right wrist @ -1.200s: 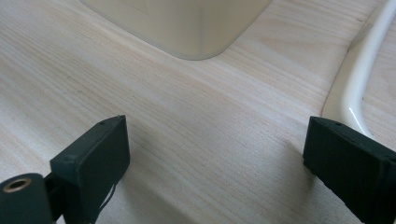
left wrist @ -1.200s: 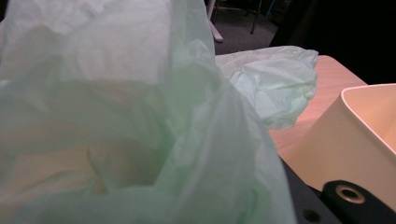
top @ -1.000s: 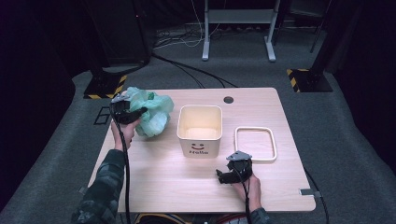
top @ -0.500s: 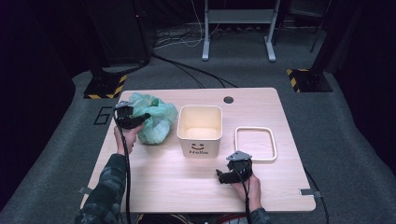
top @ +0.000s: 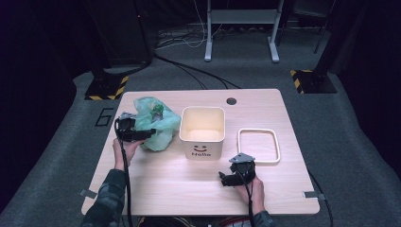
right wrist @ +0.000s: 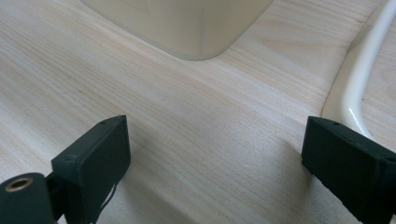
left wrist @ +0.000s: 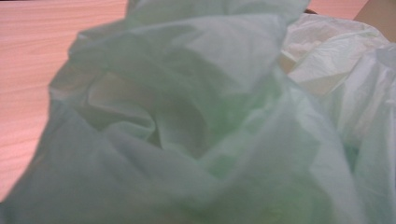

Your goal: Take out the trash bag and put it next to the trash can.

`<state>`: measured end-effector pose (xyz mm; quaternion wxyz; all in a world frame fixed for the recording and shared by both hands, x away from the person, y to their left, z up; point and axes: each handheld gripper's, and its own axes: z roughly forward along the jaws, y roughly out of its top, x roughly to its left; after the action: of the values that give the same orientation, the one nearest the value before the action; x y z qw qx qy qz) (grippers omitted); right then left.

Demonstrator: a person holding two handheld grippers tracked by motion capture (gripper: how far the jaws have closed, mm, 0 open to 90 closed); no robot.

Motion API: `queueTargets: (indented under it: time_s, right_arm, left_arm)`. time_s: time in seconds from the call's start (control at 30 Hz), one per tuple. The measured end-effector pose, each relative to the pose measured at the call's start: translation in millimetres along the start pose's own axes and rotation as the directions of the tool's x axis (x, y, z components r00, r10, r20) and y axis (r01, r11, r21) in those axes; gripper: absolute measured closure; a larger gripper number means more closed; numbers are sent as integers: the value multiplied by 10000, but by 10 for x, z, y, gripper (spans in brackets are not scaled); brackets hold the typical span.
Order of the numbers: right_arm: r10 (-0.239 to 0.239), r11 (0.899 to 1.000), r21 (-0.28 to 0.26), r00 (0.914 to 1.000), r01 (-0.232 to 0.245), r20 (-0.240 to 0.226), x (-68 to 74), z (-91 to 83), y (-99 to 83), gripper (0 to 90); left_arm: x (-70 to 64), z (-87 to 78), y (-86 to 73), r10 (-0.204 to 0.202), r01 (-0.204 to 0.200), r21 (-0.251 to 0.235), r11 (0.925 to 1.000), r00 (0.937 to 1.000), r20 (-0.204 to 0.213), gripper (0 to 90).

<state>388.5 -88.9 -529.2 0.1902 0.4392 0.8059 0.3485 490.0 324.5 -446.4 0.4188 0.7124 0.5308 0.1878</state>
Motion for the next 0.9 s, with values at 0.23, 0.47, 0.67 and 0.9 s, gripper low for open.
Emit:
queueTargets:
  time_s: [0.23, 0.47, 0.67, 0.9]
  right_arm:
    - [5, 10000, -6, 10000, -6, -14, 0, 0, 0, 74]
    - [12, 10000, -6, 10000, -12, -26, -1, 0, 0, 74]
    - [26, 10000, -3, 10000, -26, -33, -1, -1, 0, 75]
    - [54, 10000, 17, 10000, -53, -38, 0, -2, 0, 75]
  left_arm:
    - [-18, -161, -231, -197, 199, -122, 9997, 9996, 194, 121]
    - [-50, -251, -476, -314, 316, -153, 9994, 9994, 167, 116]
    - [-44, -230, -703, -353, 351, 339, 9988, 9994, 25, 128]
    - [-51, -215, -1025, -423, 431, 781, 9960, 9990, -121, 139]
